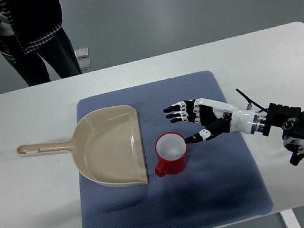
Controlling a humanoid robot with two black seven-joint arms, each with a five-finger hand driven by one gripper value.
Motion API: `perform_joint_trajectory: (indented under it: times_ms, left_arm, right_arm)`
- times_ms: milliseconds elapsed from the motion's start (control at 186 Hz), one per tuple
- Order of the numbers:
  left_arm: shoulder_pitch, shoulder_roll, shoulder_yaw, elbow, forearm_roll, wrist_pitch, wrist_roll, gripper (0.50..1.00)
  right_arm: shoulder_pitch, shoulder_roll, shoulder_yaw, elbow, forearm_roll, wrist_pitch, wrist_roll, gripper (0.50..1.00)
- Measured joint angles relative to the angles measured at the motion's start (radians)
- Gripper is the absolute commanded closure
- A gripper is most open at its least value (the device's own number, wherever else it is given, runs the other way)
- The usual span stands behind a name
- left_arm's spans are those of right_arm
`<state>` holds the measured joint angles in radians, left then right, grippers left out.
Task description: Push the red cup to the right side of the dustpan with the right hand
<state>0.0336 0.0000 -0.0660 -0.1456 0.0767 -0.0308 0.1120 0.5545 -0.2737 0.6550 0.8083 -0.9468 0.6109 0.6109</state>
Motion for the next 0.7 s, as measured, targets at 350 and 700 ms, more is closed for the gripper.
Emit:
perform_joint_trajectory:
  times_ms: [350,700]
  left_arm:
    - [0.000,0.000,0.000,0.000,0.000,0.000,0.000,0.500]
    - [0.000,0.000,0.000,0.000,0.000,0.000,0.000,0.500]
  right_arm:
    - [0.066,-0.024,0.143,-0.073,0.092,0.000,-0.151,0.572]
    - [0.179,-0.012,0.200,-0.179,0.524,0.000,-0.669,0.572]
